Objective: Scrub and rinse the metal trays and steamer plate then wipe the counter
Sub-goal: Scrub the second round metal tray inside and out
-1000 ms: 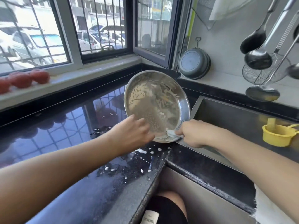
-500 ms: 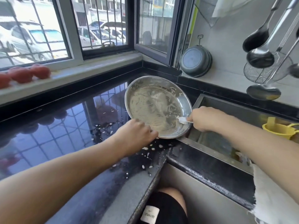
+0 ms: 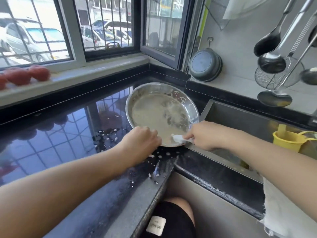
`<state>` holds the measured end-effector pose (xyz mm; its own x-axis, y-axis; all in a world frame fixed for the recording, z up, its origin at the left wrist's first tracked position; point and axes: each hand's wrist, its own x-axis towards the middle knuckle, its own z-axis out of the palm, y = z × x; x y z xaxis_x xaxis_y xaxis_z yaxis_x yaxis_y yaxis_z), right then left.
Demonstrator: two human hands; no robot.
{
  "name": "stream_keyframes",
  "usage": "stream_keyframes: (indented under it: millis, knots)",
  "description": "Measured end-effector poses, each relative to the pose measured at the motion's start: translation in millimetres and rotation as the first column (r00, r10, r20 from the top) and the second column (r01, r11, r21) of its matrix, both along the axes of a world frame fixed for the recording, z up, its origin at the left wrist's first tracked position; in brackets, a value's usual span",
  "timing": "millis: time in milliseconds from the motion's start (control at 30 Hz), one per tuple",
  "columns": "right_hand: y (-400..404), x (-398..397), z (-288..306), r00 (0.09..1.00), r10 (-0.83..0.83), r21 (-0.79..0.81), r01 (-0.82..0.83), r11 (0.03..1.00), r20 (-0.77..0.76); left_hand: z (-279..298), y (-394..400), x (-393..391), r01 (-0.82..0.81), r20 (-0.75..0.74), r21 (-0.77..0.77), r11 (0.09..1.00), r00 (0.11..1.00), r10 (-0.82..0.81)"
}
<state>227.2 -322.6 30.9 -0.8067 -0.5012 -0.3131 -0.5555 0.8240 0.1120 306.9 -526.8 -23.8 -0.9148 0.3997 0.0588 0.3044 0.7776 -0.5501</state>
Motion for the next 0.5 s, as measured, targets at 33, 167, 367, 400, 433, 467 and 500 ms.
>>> stream_keyframes:
  millis: [33, 167, 367, 400, 433, 467, 500]
  knots:
    - [5.0, -3.2, 2.1, 0.999, -0.013, 0.013, 0.013, 1.000, -0.041, 6.3, -7.6, 1.1, -0.004, -0.023, -0.064, 0.998, 1.000, 0.002]
    - [3.2, -4.2, 4.6, 0.991, -0.038, 0.052, 0.045, 0.998, -0.126, 24.8, -30.5, 6.2, 0.056, -0.063, -0.220, 0.974, 0.995, -0.071]
    - [-12.4, 14.0, -18.5, 0.999, -0.026, -0.052, 0.028, 0.998, 0.036, 21.6, -18.1, 12.5, 0.049, -0.122, -0.354, 0.934, 0.988, -0.098]
    - [-12.0, 16.7, -18.1, 0.999, -0.008, -0.072, 0.011, 0.997, 0.044, 19.9, -17.8, 12.7, 0.026, -0.118, -0.351, 0.936, 0.990, -0.071]
    - [-10.6, 17.5, -16.5, 0.999, 0.013, -0.078, -0.010, 0.997, 0.041, 20.7, -19.5, 11.8, 0.011, -0.109, -0.331, 0.944, 0.993, -0.050]
    - [-8.5, 14.9, -13.9, 1.000, 0.020, -0.091, -0.018, 0.996, 0.016, 23.8, -22.7, 11.2, 0.007, -0.079, -0.296, 0.955, 0.996, -0.032]
    - [-6.8, 9.8, -10.9, 1.000, 0.017, -0.122, -0.020, 0.992, -0.026, 26.8, -27.2, 9.6, 0.008, -0.048, -0.263, 0.965, 0.999, -0.022]
